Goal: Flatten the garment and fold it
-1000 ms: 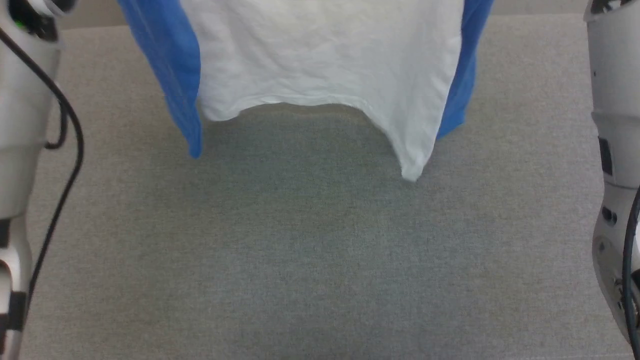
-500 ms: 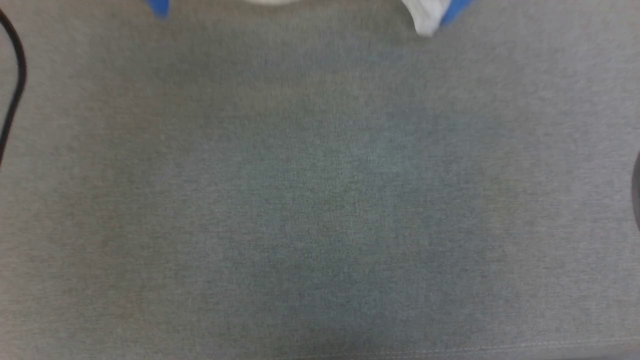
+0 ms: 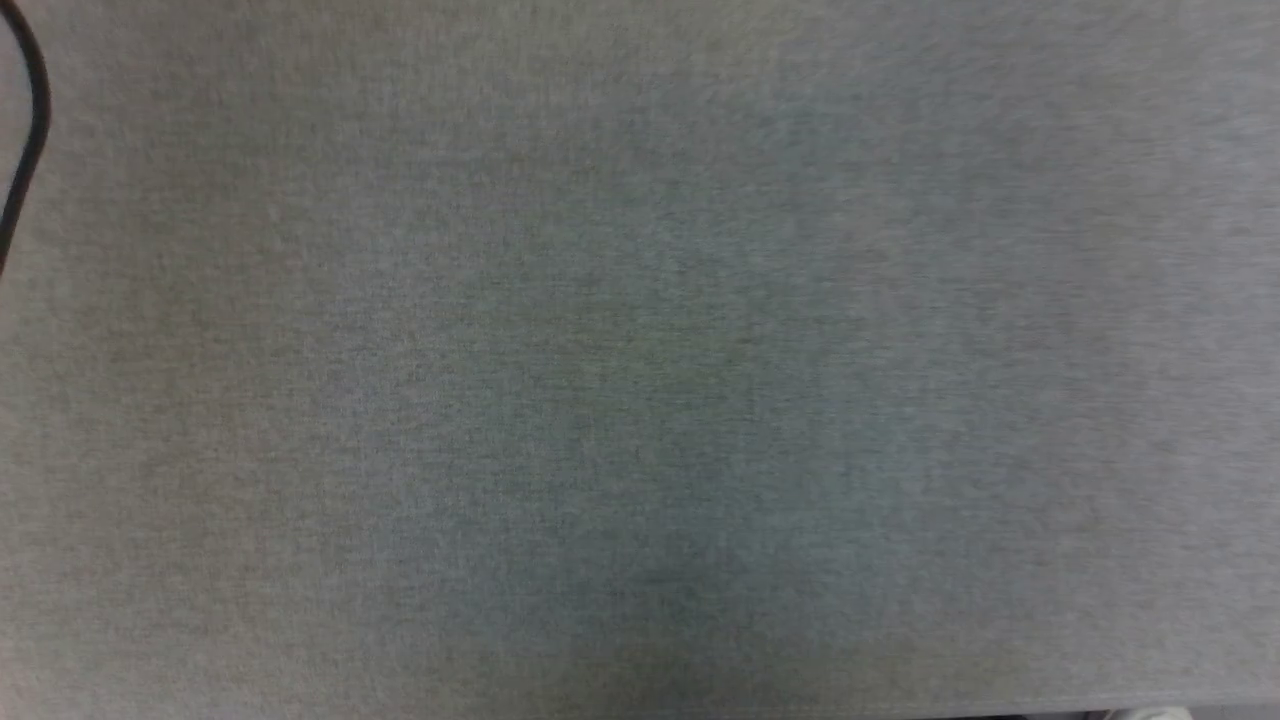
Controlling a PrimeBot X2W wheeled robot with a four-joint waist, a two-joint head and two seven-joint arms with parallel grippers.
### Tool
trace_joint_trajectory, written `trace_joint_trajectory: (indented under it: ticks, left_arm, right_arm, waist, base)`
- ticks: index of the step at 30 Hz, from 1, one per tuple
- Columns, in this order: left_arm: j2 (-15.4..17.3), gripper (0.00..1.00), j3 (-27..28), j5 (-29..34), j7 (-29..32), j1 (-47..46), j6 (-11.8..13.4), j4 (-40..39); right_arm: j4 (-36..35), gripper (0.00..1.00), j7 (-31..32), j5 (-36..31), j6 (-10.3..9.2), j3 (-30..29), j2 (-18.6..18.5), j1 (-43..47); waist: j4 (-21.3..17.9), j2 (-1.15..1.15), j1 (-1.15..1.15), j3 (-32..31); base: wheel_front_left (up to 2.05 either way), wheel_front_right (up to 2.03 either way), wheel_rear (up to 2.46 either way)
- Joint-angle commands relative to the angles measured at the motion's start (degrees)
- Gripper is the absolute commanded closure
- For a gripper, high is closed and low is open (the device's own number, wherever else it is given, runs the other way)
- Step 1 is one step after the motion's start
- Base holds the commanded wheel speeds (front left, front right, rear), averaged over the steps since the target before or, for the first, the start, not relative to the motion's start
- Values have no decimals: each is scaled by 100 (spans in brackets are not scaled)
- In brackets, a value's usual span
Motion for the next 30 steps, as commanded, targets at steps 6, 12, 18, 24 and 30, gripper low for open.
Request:
trace_joint_trajectory:
  ticks: [6,12,18,24,30]
  left_arm:
    - [-67,100,14,-11,-180,288,-261,62]
    - [154,100,75,-114,-201,1339,-795,-588]
    - [347,100,63,-286,-202,2580,-831,-1466]
    - [453,100,-41,-295,-202,4078,-547,-2469]
    - [575,100,-282,-209,-170,5671,-111,-3315]
  right_arm:
    - [262,100,-530,-287,-11,121,-32,109]
    - [106,100,-971,536,-11,478,-206,778]
    - [-762,100,-928,1516,-11,798,-810,1812]
    - [-2139,100,-581,2270,-11,653,-1305,3349]
    - [-3540,100,-96,2705,-11,267,-1260,5287]
  waist:
    - [342,0,0,796]
    - [485,0,0,760]
    - [639,0,0,547]
    - [748,0,0,122]
    - [710,0,0,-346]
  base:
    - [0,0,0]
    - [0,0,0]
    - [0,0,0]
    - [0,0,0]
    - [0,0,0]
